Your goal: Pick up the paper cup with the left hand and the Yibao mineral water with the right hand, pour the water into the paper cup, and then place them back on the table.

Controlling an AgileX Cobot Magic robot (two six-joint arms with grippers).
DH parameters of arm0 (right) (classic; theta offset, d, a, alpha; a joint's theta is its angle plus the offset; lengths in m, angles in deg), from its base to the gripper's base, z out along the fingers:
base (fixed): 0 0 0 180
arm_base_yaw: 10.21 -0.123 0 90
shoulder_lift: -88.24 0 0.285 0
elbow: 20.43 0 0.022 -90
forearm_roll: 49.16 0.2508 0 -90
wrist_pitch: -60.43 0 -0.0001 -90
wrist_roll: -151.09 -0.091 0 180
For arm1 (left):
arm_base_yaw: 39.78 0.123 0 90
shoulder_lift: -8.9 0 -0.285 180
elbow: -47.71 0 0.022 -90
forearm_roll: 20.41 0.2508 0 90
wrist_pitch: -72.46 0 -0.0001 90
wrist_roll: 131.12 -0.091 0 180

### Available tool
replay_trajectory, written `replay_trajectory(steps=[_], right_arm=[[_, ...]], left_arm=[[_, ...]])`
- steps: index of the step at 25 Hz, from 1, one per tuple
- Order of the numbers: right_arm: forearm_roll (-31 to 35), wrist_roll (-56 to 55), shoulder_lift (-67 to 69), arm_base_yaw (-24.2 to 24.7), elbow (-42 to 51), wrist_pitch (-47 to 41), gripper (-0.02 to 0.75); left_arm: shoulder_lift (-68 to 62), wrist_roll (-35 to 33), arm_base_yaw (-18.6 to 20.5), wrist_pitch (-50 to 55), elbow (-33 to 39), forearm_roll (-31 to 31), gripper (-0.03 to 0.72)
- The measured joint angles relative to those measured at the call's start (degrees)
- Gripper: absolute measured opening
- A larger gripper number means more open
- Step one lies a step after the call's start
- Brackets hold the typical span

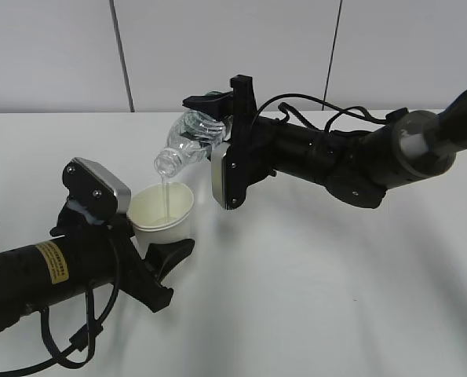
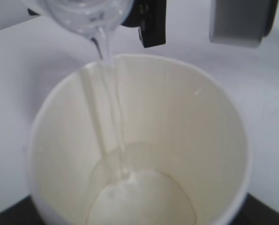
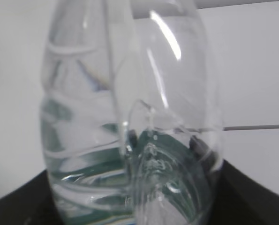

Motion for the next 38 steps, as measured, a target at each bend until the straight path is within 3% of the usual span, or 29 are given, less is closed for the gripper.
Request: replay_trajectory(steps=[38], right_arm=[[0.50, 2.95, 0.00, 0.00, -0.12, 0.50, 0.476]], left_arm=[[0.00, 0.00, 0.00, -0.22, 0.00, 0.44, 0.417]])
